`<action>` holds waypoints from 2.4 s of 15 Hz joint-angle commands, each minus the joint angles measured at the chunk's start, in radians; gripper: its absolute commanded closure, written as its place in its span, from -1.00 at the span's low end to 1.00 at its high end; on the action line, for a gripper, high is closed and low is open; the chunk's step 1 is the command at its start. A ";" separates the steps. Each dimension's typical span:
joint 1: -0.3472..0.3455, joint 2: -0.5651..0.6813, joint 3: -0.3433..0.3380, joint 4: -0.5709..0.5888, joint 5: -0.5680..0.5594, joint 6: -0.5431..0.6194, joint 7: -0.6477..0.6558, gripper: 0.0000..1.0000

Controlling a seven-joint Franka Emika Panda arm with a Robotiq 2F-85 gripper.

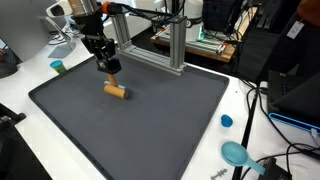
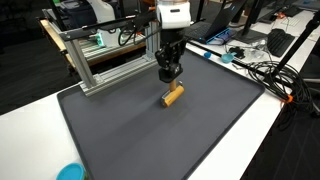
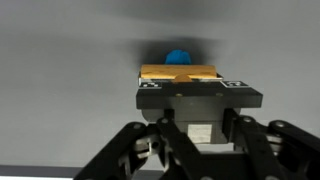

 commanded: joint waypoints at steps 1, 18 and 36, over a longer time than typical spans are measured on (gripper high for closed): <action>0.010 0.004 -0.015 -0.026 -0.030 -0.032 0.029 0.57; 0.038 0.031 -0.038 -0.025 -0.134 -0.111 0.108 0.57; 0.141 0.014 -0.043 -0.024 -0.314 -0.107 0.239 0.57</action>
